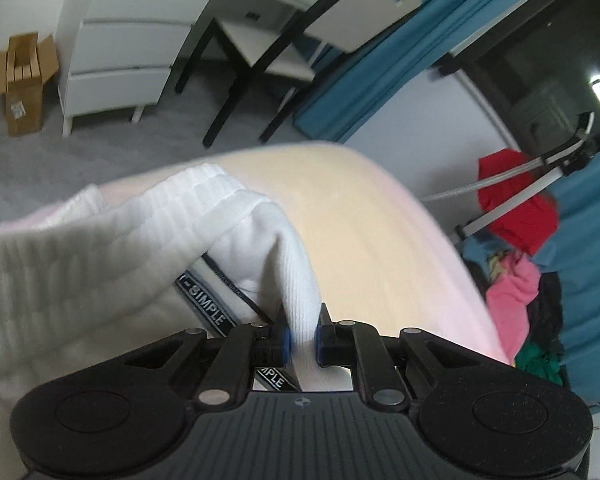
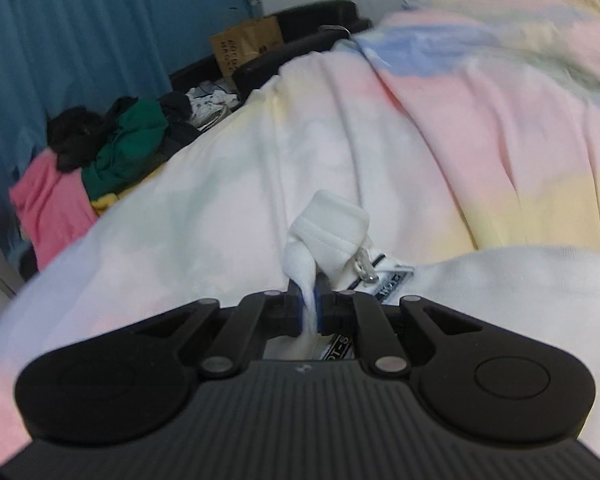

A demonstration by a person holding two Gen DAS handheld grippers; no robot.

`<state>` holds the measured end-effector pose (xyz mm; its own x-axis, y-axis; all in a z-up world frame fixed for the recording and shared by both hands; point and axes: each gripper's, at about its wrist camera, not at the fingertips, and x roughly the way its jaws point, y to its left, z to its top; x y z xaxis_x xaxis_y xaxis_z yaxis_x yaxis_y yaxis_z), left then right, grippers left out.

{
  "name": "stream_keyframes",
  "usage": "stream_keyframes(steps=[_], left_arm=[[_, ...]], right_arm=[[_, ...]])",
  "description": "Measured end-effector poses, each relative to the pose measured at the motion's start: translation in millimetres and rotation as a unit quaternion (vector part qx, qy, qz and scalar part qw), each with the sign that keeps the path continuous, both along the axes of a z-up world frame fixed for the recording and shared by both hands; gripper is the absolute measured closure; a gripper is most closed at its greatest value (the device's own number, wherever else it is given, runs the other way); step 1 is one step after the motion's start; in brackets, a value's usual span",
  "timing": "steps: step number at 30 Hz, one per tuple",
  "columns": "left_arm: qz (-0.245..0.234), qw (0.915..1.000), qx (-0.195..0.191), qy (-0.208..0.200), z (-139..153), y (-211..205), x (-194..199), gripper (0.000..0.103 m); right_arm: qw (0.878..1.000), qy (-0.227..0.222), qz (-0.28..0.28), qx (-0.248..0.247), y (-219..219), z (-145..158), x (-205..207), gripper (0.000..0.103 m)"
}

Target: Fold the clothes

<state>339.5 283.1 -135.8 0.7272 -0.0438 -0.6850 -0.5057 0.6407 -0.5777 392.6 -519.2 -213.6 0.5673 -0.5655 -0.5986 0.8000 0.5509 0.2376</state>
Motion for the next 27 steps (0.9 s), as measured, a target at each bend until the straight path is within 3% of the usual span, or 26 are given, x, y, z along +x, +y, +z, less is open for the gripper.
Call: stream_keyframes(steps=[3, 4, 7, 12, 17, 22, 24, 27], left_arm=[[-0.021, 0.9995, -0.013, -0.019, -3.4, 6.2, -8.3, 0.078], [-0.031, 0.9991, -0.012, -0.026, -1.1, 6.3, -13.2, 0.07], [-0.061, 0.9972, 0.005, -0.044, 10.6, 3.4, -32.6, 0.043], [-0.096, 0.991, 0.021, -0.091, 30.5, -12.9, -98.2, 0.031], [-0.066, 0.9952, -0.036, -0.062, 20.4, -14.2, -160.4, 0.023], [-0.029, 0.9935, -0.107, -0.028, 4.3, -11.4, -215.4, 0.022], [-0.007, 0.9886, -0.15, -0.015, -13.4, -4.0, -219.6, 0.022], [0.005, 0.9849, -0.173, -0.008, -38.6, 5.0, -209.3, 0.023]], right_arm=[[0.999, -0.029, 0.034, -0.011, 3.4, 3.5, -11.1, 0.072], [0.998, -0.049, 0.048, 0.0, 3.0, 4.9, -20.2, 0.058], [0.992, -0.098, 0.067, 0.034, 2.2, 10.9, -55.3, 0.046], [0.981, -0.169, 0.052, 0.085, 7.6, 17.3, -138.3, 0.044], [0.963, -0.214, 0.034, 0.161, 17.7, 7.9, -216.3, 0.042], [0.934, -0.212, 0.051, 0.284, 14.9, -3.4, -241.0, 0.043], [0.923, -0.208, 0.066, 0.316, 14.9, -11.1, -239.2, 0.043], [0.915, -0.207, 0.076, 0.338, 17.2, -28.2, -232.0, 0.043]])
